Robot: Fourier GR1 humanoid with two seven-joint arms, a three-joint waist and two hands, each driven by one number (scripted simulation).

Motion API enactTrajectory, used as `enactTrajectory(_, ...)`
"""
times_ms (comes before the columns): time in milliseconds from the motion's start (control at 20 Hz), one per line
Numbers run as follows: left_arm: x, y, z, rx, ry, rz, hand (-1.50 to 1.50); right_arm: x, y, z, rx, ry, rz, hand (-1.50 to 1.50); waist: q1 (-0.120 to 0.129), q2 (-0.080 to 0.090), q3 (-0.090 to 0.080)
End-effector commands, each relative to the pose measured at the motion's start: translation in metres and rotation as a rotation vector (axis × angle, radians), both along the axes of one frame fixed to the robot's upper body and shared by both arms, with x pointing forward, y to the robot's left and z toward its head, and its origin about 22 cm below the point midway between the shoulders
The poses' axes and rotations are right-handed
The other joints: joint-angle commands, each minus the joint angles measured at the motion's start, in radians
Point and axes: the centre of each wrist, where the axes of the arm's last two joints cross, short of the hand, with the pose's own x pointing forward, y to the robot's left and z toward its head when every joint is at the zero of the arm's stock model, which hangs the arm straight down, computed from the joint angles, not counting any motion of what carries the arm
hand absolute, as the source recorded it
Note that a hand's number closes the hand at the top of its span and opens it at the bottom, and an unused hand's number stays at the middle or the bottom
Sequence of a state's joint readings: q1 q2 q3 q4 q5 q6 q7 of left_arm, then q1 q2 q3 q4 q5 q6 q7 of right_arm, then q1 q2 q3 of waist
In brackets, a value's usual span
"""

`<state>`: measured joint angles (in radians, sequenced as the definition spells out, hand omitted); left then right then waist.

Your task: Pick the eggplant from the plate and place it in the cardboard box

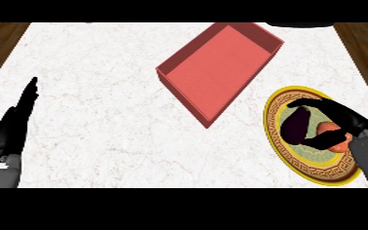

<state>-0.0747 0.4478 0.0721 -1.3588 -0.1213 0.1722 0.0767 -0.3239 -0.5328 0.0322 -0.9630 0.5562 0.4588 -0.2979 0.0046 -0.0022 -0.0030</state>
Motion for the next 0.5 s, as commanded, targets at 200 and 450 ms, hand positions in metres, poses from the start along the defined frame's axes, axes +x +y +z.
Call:
enactTrajectory(200, -0.01, -0.015, -0.012, 0.001, -0.003, 0.003, 0.0, 0.002, 0.003, -0.009, -0.073, -0.192, -0.085, 1.5, 0.0, 0.002, 0.003)
enactTrajectory(450, 0.004, 0.001, -0.009, 0.002, 0.0, 0.009, 0.0, 0.006, -0.003, -0.014, -0.105, -0.318, -0.145, 1.5, -0.001, 0.003, 0.003)
